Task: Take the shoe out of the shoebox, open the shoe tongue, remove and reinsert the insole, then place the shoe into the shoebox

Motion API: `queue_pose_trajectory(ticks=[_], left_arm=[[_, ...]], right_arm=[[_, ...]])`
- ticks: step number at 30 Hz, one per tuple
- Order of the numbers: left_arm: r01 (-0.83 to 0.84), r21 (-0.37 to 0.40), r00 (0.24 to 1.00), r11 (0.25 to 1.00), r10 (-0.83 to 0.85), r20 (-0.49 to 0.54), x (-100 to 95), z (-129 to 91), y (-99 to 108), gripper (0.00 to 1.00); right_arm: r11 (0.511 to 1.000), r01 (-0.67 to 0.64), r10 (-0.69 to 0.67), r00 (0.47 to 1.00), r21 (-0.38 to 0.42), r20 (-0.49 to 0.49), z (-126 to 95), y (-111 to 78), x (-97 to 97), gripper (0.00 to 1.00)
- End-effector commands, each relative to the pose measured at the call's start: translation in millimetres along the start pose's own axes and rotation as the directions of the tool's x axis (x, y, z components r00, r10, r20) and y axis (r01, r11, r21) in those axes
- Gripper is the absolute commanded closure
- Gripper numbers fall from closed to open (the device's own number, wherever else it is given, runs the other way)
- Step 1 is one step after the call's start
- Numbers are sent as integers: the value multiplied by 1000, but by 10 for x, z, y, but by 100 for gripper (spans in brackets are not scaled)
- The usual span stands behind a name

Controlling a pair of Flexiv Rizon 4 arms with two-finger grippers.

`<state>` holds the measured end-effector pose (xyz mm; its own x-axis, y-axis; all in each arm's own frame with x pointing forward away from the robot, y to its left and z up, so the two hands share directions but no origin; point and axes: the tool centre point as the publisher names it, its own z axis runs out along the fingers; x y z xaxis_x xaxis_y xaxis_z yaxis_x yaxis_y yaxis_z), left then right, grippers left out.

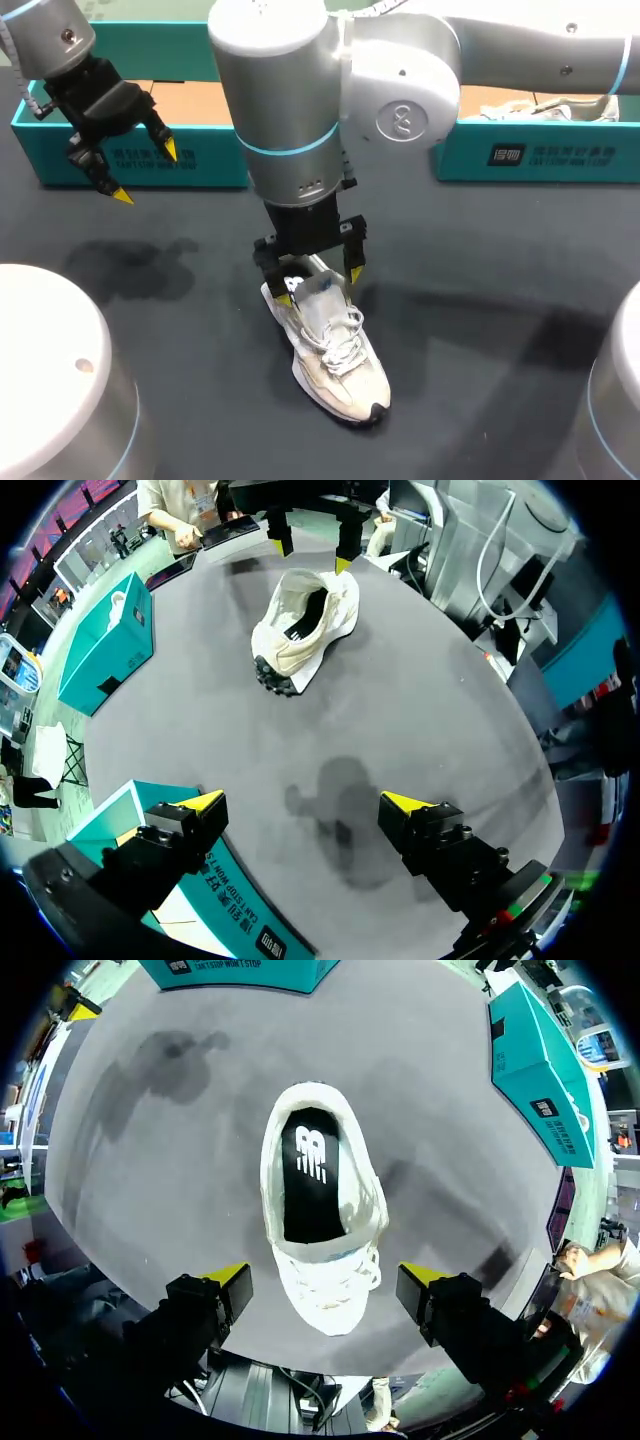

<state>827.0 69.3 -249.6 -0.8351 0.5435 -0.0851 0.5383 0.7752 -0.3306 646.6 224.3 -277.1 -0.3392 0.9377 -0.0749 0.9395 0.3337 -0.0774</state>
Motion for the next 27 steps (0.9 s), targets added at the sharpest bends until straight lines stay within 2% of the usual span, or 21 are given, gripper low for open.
queue_pose_trajectory(ticks=[1, 3, 4, 6, 8, 10, 18, 27], left_arm=[[0, -3, 1000, 1000, 0, 0, 7, 0, -2, 0], [0, -3, 1000, 1000, 0, 0, 7, 0, -2, 0], [0, -3, 1000, 1000, 0, 0, 7, 0, -2, 0], [0, -3, 1000, 1000, 0, 0, 7, 0, -2, 0], [0, -3, 1000, 1000, 0, 0, 7, 0, -2, 0], [0, -3, 1000, 1000, 0, 0, 7, 0, -2, 0], [0, -3, 1000, 1000, 0, 0, 7, 0, -2, 0], [0, -3, 1000, 1000, 0, 0, 7, 0, -2, 0]], right_arm=[[1000, 8, -8, 1000, -9, -25, 84, -132, -69, 0], [1000, 20, -21, 999, -5, -31, 114, -182, -72, 0], [1000, 26, -26, 999, -6, -30, 129, -201, -68, 4], [999, 36, -36, 999, -3, -29, 158, -226, -78, 17], [999, 40, -40, 999, -3, -33, 185, -240, -91, 22], [999, 46, -46, 998, -2, -39, 206, -241, -95, 39], [997, 79, -79, 995, 9, -64, 322, -248, -130, 33], [992, 123, -124, 983, -17, -136, 603, -31, -90, 32]])
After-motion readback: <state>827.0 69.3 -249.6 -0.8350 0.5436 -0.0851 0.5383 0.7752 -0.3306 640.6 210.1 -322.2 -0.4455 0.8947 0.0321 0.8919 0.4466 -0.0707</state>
